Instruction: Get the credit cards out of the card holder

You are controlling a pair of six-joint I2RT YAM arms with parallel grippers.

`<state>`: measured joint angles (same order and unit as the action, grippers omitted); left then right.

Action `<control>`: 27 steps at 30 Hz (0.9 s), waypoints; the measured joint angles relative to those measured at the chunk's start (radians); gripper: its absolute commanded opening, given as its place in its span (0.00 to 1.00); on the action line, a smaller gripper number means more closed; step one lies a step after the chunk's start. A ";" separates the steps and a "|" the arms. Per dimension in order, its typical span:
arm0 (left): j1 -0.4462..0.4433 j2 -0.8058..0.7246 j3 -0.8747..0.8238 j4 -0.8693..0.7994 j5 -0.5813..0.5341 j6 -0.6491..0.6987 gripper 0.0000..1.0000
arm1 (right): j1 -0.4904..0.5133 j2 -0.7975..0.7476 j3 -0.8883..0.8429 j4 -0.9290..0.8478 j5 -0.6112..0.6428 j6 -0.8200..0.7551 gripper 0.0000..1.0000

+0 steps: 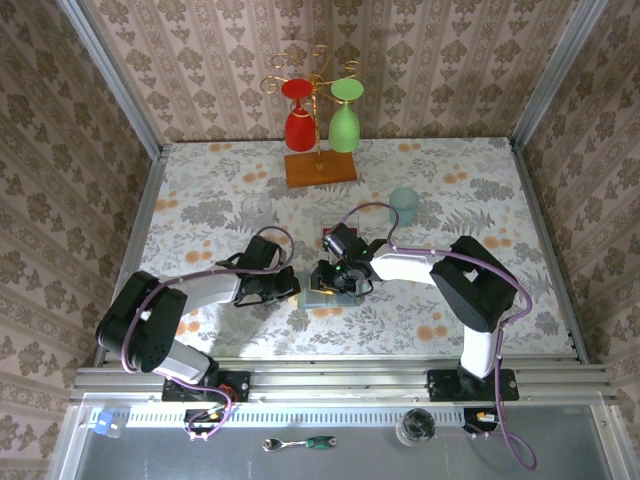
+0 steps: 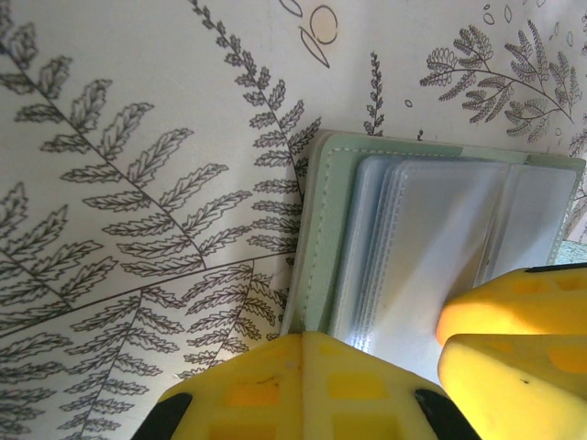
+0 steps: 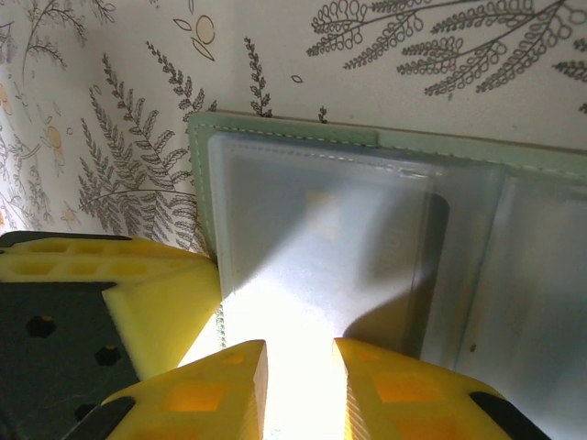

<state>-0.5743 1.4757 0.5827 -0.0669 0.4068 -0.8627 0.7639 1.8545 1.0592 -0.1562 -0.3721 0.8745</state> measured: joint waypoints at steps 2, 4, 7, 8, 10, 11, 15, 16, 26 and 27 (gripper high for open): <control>0.000 0.000 0.000 0.000 0.000 0.000 0.00 | 0.000 0.000 0.000 0.000 0.000 0.000 0.29; 0.000 0.000 0.000 0.000 0.000 0.000 0.00 | 0.000 0.000 0.002 -0.002 0.001 0.000 0.30; 0.000 0.000 0.000 -0.001 0.000 0.000 0.00 | 0.000 0.000 0.002 -0.007 0.003 0.000 0.31; 0.000 0.000 0.000 -0.001 0.000 0.000 0.00 | 0.000 0.000 0.002 -0.008 0.005 0.000 0.31; 0.000 0.000 0.000 -0.003 0.000 0.000 0.00 | 0.001 0.000 0.002 -0.010 0.009 -0.002 0.31; 0.000 0.000 0.000 -0.003 0.000 0.000 0.00 | 0.001 0.000 0.003 -0.013 0.013 -0.004 0.31; 0.000 0.000 0.000 -0.004 0.000 0.000 0.00 | 0.002 -0.003 0.008 -0.034 0.031 -0.008 0.31; 0.000 0.000 0.000 -0.004 0.000 0.000 0.00 | 0.003 -0.005 0.008 -0.037 0.035 -0.008 0.31; 0.000 0.000 0.000 -0.007 0.000 0.000 0.00 | 0.003 -0.016 0.008 -0.061 0.059 -0.011 0.31; 0.000 0.000 0.000 -0.007 0.000 0.000 0.00 | 0.003 -0.018 0.006 -0.061 0.061 -0.011 0.31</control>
<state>-0.5743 1.4757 0.5827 -0.0738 0.4068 -0.8627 0.7666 1.8366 1.0657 -0.2173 -0.3111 0.8631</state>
